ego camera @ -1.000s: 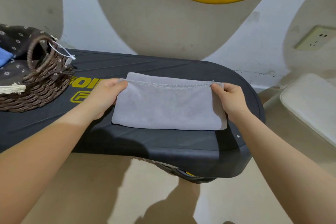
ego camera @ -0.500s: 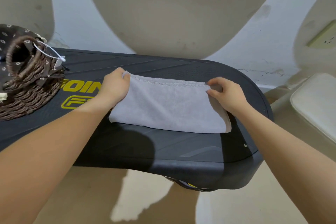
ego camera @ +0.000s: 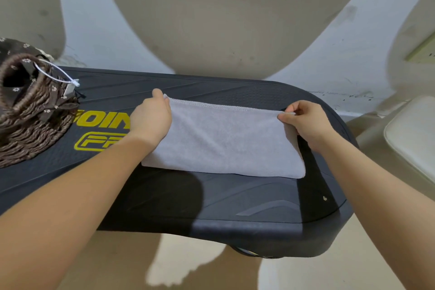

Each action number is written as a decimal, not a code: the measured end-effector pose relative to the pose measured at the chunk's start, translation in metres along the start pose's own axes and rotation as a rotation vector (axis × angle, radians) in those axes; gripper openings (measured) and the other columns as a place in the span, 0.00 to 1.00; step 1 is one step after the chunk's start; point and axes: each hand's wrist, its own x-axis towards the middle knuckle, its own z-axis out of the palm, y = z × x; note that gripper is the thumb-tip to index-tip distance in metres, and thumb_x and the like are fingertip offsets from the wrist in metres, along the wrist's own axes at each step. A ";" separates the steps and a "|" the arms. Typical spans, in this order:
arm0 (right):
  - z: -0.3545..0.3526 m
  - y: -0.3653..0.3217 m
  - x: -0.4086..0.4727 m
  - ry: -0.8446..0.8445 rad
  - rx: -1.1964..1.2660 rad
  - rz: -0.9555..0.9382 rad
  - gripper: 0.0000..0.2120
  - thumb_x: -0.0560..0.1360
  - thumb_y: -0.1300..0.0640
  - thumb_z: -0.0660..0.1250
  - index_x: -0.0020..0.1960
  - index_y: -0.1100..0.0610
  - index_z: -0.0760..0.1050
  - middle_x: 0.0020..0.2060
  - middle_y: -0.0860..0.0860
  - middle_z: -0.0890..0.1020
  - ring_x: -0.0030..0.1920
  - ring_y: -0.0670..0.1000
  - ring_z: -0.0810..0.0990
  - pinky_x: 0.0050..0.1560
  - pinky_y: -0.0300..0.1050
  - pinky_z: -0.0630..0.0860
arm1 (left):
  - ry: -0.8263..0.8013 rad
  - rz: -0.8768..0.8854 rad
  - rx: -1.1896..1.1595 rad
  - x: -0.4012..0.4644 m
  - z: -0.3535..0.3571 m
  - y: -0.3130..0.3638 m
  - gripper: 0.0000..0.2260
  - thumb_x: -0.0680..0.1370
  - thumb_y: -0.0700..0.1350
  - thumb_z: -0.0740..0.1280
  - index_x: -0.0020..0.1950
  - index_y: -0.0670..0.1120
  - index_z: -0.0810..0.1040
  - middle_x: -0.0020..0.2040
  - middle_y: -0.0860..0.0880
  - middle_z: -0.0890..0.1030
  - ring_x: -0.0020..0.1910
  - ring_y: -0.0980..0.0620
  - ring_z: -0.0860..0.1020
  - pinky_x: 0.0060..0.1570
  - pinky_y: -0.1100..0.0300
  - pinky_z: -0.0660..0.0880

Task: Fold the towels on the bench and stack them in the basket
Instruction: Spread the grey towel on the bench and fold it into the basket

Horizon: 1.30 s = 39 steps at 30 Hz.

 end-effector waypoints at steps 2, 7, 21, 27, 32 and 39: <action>0.007 -0.002 0.002 0.077 -0.094 -0.031 0.08 0.71 0.61 0.70 0.36 0.55 0.72 0.34 0.50 0.76 0.40 0.51 0.74 0.34 0.40 0.69 | 0.014 0.006 0.053 0.001 0.003 0.001 0.14 0.83 0.44 0.49 0.58 0.35 0.66 0.51 0.32 0.77 0.49 0.32 0.76 0.38 0.51 0.63; 0.016 -0.011 -0.008 0.236 -0.690 -0.063 0.11 0.76 0.52 0.64 0.53 0.58 0.73 0.55 0.58 0.77 0.58 0.61 0.72 0.52 0.51 0.68 | 0.089 0.026 0.207 -0.003 0.002 0.005 0.19 0.80 0.44 0.57 0.68 0.38 0.60 0.55 0.36 0.75 0.51 0.35 0.75 0.40 0.49 0.69; 0.080 -0.005 -0.056 -0.235 -0.949 -0.440 0.29 0.79 0.40 0.46 0.77 0.48 0.43 0.77 0.47 0.44 0.77 0.49 0.42 0.75 0.51 0.41 | -0.304 0.352 0.209 -0.045 0.011 -0.012 0.45 0.67 0.70 0.46 0.76 0.44 0.41 0.77 0.47 0.40 0.76 0.51 0.40 0.74 0.55 0.41; 0.021 0.025 -0.055 -0.082 -0.947 -0.213 0.28 0.80 0.42 0.43 0.77 0.49 0.43 0.77 0.50 0.45 0.77 0.53 0.45 0.75 0.55 0.46 | -0.288 0.332 0.168 -0.055 0.002 -0.031 0.54 0.59 0.75 0.43 0.76 0.42 0.43 0.77 0.46 0.41 0.76 0.50 0.41 0.75 0.56 0.44; 0.000 0.025 -0.061 -0.048 -0.964 -0.083 0.29 0.80 0.42 0.47 0.76 0.54 0.48 0.77 0.54 0.52 0.76 0.57 0.50 0.74 0.57 0.51 | -0.281 0.268 0.299 -0.059 -0.001 -0.022 0.50 0.66 0.76 0.45 0.76 0.42 0.44 0.77 0.44 0.43 0.76 0.49 0.42 0.74 0.51 0.41; -0.003 -0.002 -0.064 0.017 -0.469 0.037 0.18 0.77 0.55 0.59 0.64 0.62 0.66 0.57 0.59 0.76 0.53 0.57 0.75 0.44 0.46 0.68 | -0.274 0.423 0.146 -0.079 0.014 0.067 0.34 0.78 0.62 0.50 0.76 0.43 0.46 0.77 0.46 0.42 0.76 0.50 0.41 0.73 0.53 0.38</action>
